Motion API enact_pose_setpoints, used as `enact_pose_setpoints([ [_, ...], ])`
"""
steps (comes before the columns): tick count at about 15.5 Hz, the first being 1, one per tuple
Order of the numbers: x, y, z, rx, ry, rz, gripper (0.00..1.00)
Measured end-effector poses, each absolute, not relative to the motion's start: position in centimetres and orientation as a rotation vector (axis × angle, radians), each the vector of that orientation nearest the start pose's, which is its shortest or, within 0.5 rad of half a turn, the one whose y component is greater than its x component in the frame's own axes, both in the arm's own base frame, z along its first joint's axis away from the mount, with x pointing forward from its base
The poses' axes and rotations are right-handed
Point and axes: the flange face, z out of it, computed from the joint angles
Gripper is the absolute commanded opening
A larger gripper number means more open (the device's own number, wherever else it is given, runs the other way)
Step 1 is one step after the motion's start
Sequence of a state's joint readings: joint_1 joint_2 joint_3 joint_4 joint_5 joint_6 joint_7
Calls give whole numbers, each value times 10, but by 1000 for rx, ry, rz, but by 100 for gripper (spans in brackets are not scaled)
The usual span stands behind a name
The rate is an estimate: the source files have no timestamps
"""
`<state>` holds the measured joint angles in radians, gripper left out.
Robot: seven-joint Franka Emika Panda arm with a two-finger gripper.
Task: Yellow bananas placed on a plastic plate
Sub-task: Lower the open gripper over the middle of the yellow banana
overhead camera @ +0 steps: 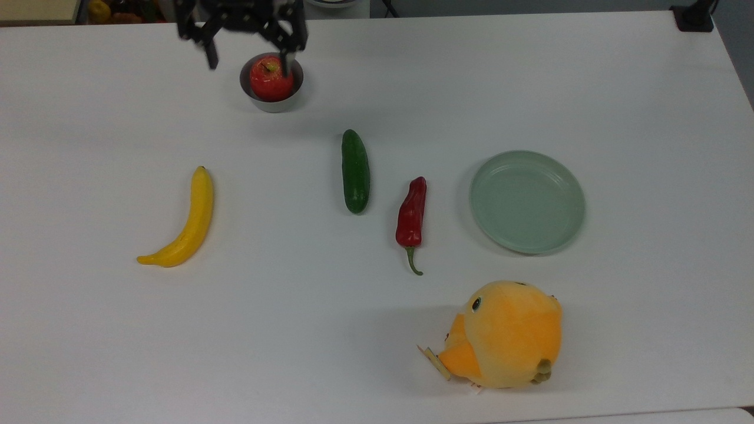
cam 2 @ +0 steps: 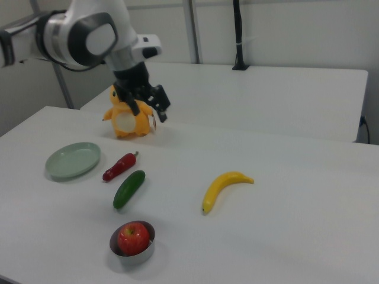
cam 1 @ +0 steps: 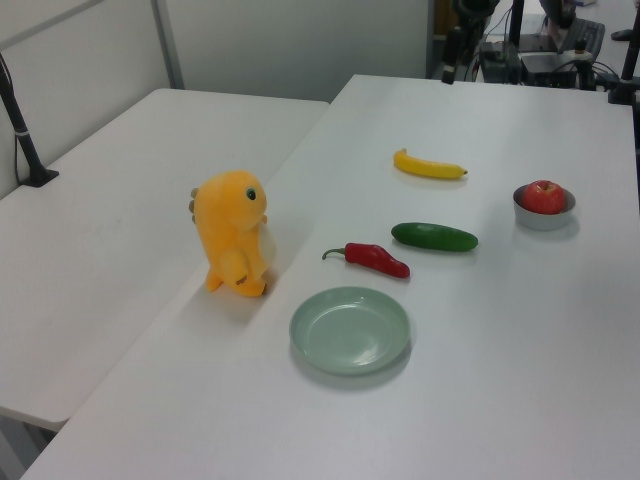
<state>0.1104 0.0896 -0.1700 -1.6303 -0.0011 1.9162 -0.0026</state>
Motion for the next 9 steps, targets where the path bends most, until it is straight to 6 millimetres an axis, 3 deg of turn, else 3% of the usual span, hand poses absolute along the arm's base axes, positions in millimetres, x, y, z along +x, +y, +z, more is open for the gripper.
enact_pose_setpoints([
  [3,633,-61,547,-3158,138,-394,100],
  [9,669,-109,458,-3202,137,-402,100],
])
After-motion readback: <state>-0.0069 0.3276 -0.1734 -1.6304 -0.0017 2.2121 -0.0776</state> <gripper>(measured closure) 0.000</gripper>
